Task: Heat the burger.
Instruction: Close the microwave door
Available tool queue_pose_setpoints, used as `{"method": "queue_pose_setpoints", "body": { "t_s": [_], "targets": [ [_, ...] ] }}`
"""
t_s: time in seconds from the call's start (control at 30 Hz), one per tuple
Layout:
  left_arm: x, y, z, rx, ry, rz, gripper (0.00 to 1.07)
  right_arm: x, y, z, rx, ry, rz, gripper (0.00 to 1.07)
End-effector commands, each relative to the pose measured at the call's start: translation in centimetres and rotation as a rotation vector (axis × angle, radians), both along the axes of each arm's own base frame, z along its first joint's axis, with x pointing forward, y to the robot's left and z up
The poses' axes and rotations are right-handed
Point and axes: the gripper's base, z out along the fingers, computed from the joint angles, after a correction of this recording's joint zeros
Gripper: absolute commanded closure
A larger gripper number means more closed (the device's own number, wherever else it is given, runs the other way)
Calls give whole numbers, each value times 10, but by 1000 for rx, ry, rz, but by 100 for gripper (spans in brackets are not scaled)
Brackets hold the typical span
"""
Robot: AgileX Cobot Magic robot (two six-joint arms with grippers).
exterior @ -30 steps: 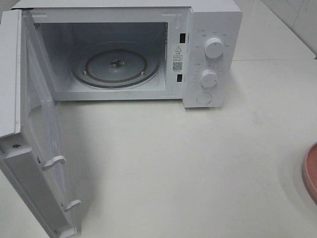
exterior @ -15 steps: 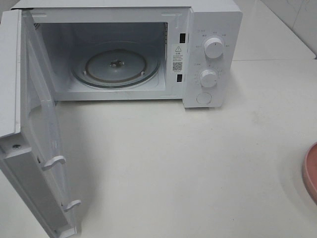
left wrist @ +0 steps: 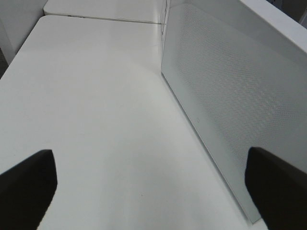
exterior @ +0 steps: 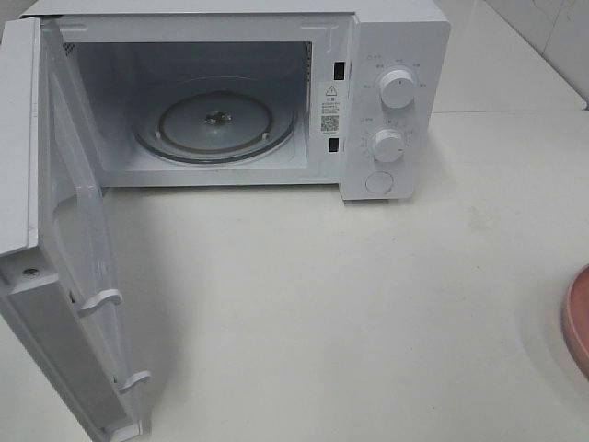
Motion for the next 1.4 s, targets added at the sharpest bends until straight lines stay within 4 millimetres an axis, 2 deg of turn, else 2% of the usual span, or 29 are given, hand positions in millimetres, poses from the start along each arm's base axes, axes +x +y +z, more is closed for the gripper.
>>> {"method": "queue_pose_setpoints", "body": {
  "t_s": [0.03,1.2,1.33,1.4],
  "targets": [
    [-2,0,0,-6,-23,3,7,-4,-1,0,4,-35,-12,31],
    [-2,-3,0,-33,-26,-16,7,-4,-1,0,4,-35,-12,31],
    [2,-1,8,-17,-38,-4,7,-4,-1,0,4,-35,-12,31],
    [7,0,13,-8,-59,9,11,-4,-1,0,4,-35,-12,31]
  ]
}}
